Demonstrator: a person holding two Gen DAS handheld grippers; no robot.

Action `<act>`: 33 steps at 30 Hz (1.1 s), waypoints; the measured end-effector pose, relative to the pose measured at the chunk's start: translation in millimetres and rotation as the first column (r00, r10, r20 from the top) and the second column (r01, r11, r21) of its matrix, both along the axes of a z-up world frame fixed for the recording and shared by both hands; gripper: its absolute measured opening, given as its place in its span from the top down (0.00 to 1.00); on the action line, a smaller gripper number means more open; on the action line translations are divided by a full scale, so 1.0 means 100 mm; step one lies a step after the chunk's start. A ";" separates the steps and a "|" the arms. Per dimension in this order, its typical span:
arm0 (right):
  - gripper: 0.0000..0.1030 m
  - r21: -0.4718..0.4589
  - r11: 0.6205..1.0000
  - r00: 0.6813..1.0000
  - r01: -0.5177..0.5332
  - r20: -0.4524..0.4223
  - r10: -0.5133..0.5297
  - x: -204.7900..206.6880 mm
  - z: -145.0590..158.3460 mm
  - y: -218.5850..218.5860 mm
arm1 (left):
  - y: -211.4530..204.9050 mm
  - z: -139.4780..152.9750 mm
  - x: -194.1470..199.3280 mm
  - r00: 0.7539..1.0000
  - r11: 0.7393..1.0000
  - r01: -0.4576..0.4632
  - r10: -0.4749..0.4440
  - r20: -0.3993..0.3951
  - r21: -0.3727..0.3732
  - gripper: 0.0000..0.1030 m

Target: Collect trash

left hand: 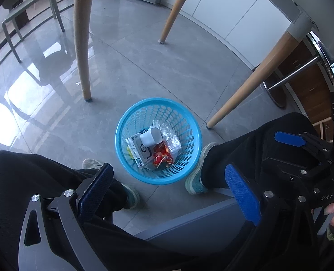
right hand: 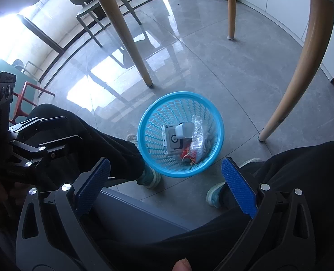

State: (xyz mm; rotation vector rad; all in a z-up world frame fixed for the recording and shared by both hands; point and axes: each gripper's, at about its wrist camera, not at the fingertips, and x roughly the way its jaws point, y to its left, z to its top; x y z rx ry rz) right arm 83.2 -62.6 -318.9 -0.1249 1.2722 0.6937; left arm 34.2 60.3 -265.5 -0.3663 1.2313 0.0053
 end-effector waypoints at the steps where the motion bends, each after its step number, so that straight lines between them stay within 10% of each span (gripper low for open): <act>1: 0.08 -0.001 1.000 1.000 0.000 0.000 0.000 0.00 0.00 0.00 | -0.01 0.00 0.00 1.000 1.000 0.001 -0.001 0.000 -0.001 0.06; 33: 0.08 -0.006 1.000 1.000 -0.002 -0.006 0.002 -0.04 -0.01 0.00 | 0.01 -0.02 -0.03 1.000 1.000 0.004 -0.005 -0.004 -0.025 0.06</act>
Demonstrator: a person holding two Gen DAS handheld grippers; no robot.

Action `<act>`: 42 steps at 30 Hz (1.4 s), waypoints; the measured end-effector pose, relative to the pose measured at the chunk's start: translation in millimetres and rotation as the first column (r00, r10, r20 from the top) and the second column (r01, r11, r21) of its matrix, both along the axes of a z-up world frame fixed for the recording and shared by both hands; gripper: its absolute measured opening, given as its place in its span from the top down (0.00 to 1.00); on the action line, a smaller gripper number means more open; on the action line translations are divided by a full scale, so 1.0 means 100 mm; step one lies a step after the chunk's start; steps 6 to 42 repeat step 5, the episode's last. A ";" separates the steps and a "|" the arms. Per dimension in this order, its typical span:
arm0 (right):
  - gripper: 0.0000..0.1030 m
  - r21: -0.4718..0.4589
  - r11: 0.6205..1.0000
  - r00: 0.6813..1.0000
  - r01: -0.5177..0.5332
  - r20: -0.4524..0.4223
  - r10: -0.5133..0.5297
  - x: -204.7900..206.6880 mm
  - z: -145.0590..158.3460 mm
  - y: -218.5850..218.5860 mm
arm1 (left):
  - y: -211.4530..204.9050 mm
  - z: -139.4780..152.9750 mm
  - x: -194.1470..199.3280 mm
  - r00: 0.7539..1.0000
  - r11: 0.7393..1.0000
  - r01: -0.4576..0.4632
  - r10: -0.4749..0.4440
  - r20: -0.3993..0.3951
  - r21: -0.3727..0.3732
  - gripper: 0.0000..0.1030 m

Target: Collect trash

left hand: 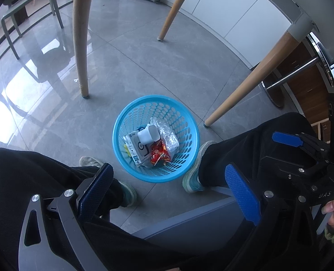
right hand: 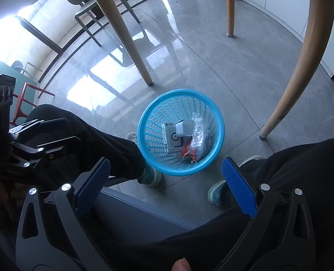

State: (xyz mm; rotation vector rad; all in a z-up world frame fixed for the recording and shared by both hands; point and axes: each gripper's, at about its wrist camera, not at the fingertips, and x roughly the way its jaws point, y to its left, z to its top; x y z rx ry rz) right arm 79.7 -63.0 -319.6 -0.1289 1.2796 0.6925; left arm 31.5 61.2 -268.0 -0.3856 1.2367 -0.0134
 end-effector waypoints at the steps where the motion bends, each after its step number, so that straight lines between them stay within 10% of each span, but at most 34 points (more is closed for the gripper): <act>1: 0.08 0.001 1.000 1.000 0.001 0.000 -0.001 -0.01 0.00 0.01 | 0.00 -0.01 0.00 1.000 1.000 0.001 -0.001 -0.002 0.003 0.06; 42: 0.08 0.001 1.000 1.000 0.002 -0.001 -0.002 -0.02 -0.01 0.01 | -0.01 -0.02 -0.02 1.000 1.000 0.000 0.000 -0.005 0.003 0.06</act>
